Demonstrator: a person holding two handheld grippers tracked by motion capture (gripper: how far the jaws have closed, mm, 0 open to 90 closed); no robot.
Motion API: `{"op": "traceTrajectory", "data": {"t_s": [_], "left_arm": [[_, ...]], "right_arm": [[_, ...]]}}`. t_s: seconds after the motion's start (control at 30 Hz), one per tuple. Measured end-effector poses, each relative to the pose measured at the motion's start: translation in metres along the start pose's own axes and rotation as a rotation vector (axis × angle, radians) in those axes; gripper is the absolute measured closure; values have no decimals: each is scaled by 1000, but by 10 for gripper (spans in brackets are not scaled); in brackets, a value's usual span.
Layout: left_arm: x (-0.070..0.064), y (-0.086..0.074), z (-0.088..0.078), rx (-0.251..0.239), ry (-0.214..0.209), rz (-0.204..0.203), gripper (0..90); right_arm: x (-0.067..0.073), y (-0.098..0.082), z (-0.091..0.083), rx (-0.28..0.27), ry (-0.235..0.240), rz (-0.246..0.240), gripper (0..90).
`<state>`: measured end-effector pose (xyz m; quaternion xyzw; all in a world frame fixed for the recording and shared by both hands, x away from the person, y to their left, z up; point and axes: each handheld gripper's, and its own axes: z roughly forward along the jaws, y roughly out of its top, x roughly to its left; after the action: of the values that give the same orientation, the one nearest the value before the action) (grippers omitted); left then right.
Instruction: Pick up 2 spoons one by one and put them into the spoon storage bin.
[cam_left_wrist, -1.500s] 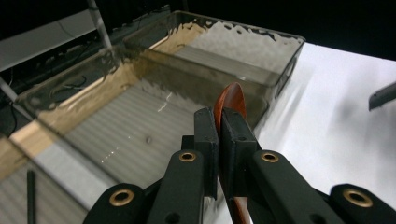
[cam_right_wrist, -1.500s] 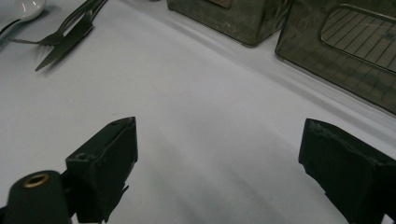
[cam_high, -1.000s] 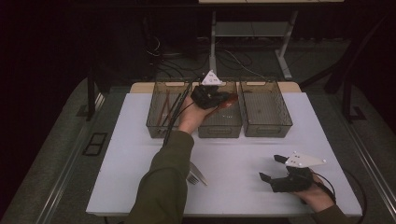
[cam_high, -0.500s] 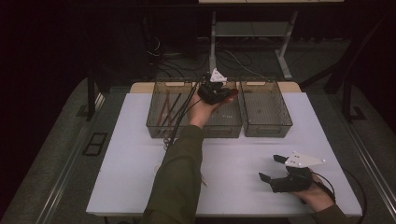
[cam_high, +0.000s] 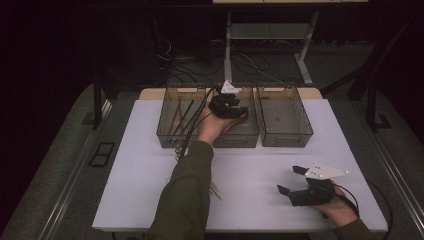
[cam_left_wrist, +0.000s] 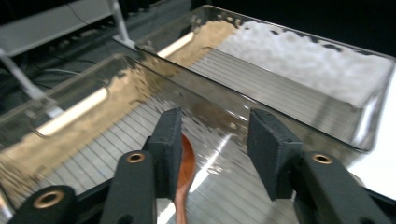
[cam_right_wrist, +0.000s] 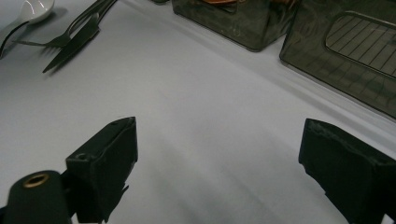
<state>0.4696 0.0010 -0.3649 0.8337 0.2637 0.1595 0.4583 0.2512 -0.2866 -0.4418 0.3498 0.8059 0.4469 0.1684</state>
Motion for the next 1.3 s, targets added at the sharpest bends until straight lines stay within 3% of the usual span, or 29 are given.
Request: {"op": "traceTrajectory", "data": {"t_s": [0.13, 0.23, 0.33, 0.47, 0.57, 0.77, 1.03, 1.3], "left_arm": [[-3, -6, -14, -17, 1, 7, 484], [-3, -11, -29, -43, -26, -29, 457], [-5, -17, -46, -43, -16, -10, 452], [-10, -31, -71, -44, -34, -16, 555], [-14, -47, -89, -38, -50, -19, 704], [-19, -82, -120, 3, -82, -32, 891], [-29, -126, -157, 57, -76, -43, 894], [-55, -168, -193, 89, -64, -40, 895]], "right_arm": [[0, 0, 1, 5, 1, -2, 119], [0, 0, 2, 7, 1, -7, 120], [1, -1, 2, 17, -1, -4, 119], [0, -1, 2, 18, -6, -6, 119], [0, -1, 2, 19, -6, -7, 119], [-1, -2, 4, 27, -11, -4, 120], [-2, -2, 4, 32, -21, 1, 120], [0, -2, 4, 32, -24, -8, 119]]}}
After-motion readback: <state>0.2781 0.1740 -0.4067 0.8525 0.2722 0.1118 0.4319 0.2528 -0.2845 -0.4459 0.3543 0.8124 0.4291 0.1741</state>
